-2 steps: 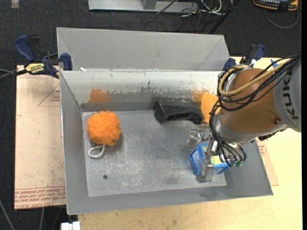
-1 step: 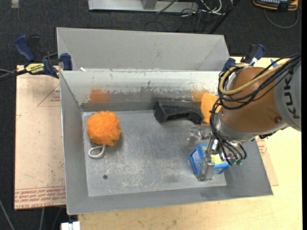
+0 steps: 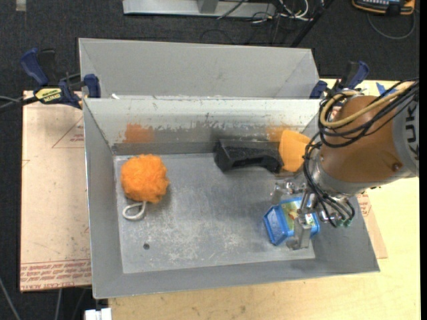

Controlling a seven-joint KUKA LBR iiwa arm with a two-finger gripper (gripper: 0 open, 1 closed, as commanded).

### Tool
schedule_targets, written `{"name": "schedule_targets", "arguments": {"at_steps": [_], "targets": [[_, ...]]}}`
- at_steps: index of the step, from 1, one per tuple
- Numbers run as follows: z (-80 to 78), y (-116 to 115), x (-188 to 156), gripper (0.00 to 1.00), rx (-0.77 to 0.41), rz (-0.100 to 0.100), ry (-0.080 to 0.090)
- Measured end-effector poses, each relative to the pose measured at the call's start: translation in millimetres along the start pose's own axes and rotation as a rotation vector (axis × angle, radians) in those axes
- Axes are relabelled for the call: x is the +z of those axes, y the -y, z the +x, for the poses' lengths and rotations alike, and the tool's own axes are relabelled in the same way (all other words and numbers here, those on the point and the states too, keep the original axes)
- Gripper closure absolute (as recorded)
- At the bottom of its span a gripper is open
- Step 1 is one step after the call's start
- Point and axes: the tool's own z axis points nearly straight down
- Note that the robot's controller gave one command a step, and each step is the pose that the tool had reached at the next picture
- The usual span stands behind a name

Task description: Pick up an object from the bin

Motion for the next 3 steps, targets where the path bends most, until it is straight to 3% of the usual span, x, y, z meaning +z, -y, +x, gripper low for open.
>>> {"name": "schedule_targets", "arguments": {"at_steps": [1,2,3], "targets": [[-13.0,39.4,23.1,0.0,0.048,0.002,0.002],[-14.6,35.4,50.4,0.0,0.076,0.004,0.013],[-55.6,66.7,80.1,1.0,-0.581,-0.017,0.017]]}}
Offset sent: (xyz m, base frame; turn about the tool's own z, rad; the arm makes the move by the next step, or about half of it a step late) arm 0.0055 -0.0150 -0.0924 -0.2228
